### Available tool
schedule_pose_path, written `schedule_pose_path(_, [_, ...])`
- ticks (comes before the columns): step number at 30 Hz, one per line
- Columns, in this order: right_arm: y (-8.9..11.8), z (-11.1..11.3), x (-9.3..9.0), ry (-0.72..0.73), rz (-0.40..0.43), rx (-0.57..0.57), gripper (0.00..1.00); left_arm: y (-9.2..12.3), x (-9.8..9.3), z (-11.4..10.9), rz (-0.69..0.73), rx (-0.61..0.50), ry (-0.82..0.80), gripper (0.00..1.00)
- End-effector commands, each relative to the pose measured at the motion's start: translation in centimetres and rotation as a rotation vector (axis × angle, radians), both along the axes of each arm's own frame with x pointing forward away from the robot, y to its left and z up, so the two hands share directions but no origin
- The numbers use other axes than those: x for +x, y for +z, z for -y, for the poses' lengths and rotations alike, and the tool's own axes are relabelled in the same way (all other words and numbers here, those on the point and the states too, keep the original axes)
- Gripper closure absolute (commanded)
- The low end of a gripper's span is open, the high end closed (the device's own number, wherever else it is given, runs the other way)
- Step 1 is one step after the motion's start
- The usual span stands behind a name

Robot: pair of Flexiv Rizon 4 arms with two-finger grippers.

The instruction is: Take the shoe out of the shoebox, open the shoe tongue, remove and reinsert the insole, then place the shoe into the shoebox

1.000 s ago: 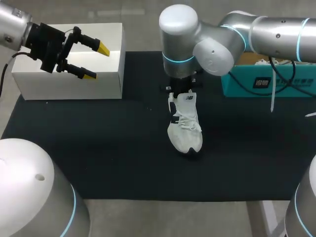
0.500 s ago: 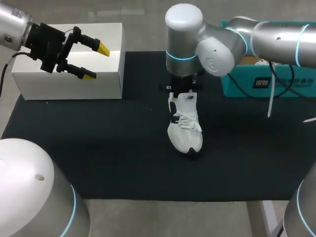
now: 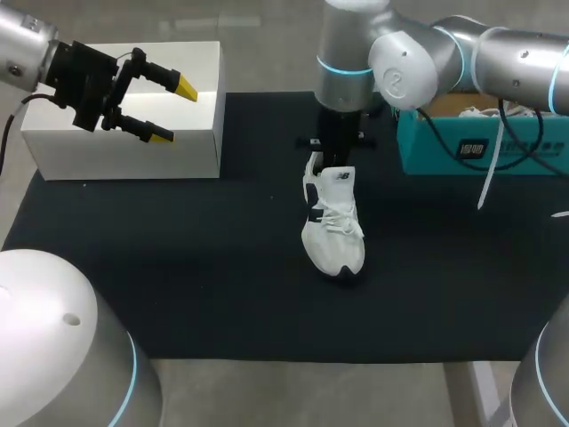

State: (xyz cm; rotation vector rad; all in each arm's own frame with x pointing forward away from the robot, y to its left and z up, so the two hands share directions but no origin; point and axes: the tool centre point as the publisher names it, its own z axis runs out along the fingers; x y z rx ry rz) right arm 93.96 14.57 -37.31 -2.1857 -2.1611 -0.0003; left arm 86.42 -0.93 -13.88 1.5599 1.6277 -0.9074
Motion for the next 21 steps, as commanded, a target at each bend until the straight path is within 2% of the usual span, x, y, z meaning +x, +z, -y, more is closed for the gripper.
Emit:
schedule_pose_path(1, [-0.2,-0.2,0.1,0.000,-0.002,0.000,1.00,0.1,0.1,0.0,-0.001,0.005,-0.001,0.00])
schedule_pose_path(4, [-0.2,-0.2,0.1,0.000,-0.002,0.000,1.00,0.1,0.1,0.0,-0.001,0.005,-0.001,0.00])
schedule_pose_path(10, [-0.1,-0.1,0.5,0.077,-0.101,0.029,1.00,0.1,0.1,0.0,-0.001,0.005,-0.001,0.00])
schedule_pose_path(15, [0.6,-0.1,0.5,0.098,-0.171,-0.004,1.00,0.1,0.1,0.0,-0.001,0.005,-0.001,0.00])
schedule_pose_path(18, [0.4,-0.4,0.4,0.080,-0.236,-0.072,1.00,0.1,0.1,0.0,-0.001,0.005,-0.001,0.00])
schedule_pose_path(21, [0.3,-0.5,0.3,0.063,-0.233,-0.051,1.00,0.1,0.1,0.0,-0.001,0.005,-0.001,0.00])
